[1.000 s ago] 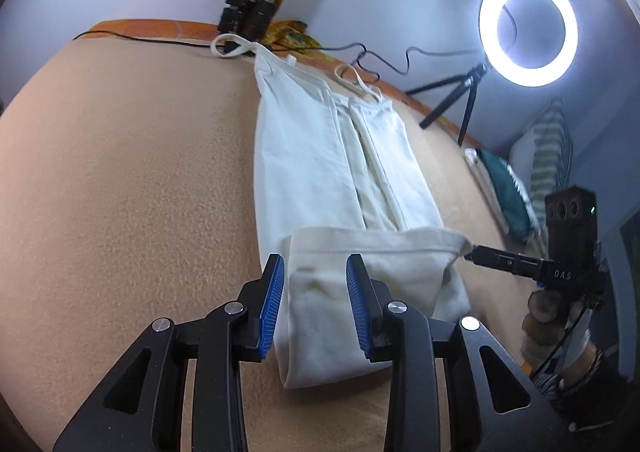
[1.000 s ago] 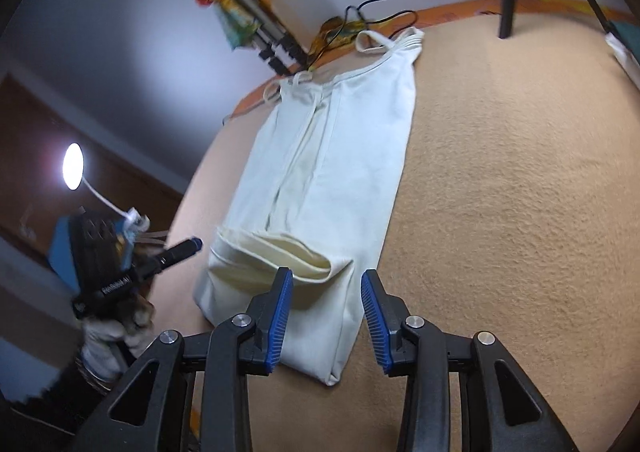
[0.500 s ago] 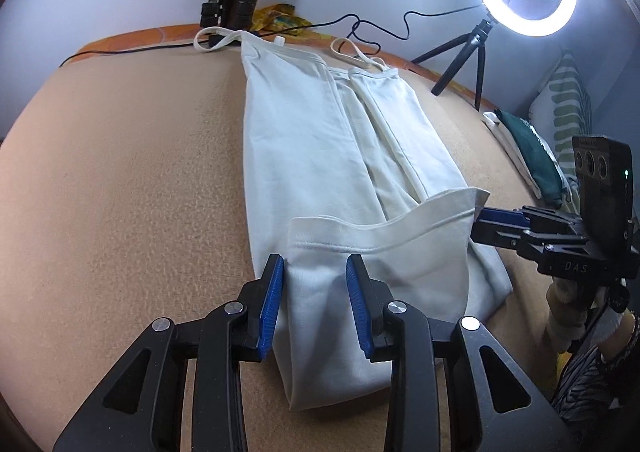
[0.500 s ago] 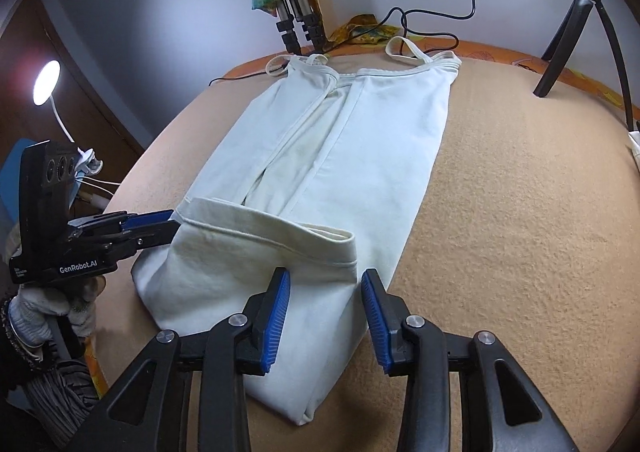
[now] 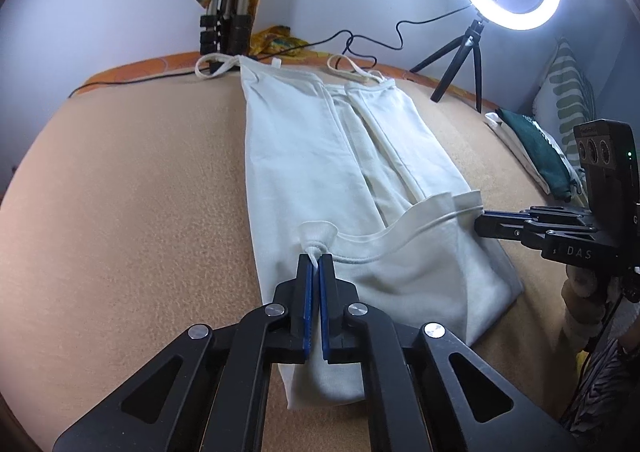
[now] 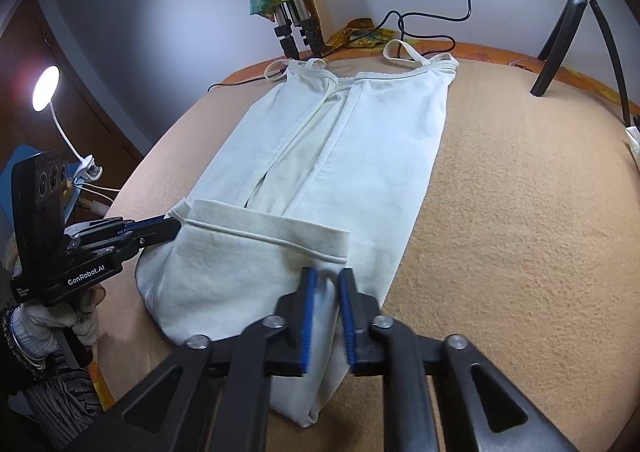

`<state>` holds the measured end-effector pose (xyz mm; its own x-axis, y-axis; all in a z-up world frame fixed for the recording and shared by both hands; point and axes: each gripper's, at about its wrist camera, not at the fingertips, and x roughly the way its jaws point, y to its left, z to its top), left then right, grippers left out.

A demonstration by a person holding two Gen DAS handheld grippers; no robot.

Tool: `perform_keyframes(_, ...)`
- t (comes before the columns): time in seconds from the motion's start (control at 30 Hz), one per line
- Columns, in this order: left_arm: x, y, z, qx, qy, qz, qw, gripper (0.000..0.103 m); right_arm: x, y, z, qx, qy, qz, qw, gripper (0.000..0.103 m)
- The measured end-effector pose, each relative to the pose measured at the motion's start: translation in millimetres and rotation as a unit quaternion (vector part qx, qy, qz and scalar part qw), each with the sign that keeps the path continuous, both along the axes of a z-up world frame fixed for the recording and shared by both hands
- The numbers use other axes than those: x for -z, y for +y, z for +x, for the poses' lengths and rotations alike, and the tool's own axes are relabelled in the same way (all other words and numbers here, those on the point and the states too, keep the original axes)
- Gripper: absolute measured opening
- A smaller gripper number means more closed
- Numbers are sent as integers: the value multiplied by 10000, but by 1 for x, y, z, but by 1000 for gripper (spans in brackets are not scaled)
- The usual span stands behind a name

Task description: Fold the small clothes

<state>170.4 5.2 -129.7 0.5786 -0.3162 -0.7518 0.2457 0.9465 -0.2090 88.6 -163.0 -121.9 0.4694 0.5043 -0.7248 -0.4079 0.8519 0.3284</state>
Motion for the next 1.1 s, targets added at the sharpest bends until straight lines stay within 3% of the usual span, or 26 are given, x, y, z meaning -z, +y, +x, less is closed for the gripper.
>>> perform_keyframes(0.27,-8,10,1,-237,-281,-27,9993,1,-16,-12,-6,173,-159,144,9996,2)
perform_keyframes(0.53,5,11,9,-354,-245,183,9989,2,2,-4,2,238,-2,-416,9988,2)
perform_keyframes(0.63,-3,15,6,-517,-462,329,9971,4,-4,-5,-1,274,-113,-525,9982,6)
perform_keyframes(0.7,-9,22,4,-657,-561,278,9959,13,-10,-7,-4,323,-212,-621,9973,8)
perform_keyframes(0.77,-14,29,2,-787,-648,223,9945,14,-16,-9,-8,371,-321,-614,9969,10)
perform_keyframes(0.97,-16,21,1,-425,-588,-16,9974,14,-24,7,-24,-263,-332,-218,9989,19)
perform_keyframes(1.1,-9,-2,-4,73,-491,144,9987,14,-14,23,-33,-596,-281,-465,9967,22)
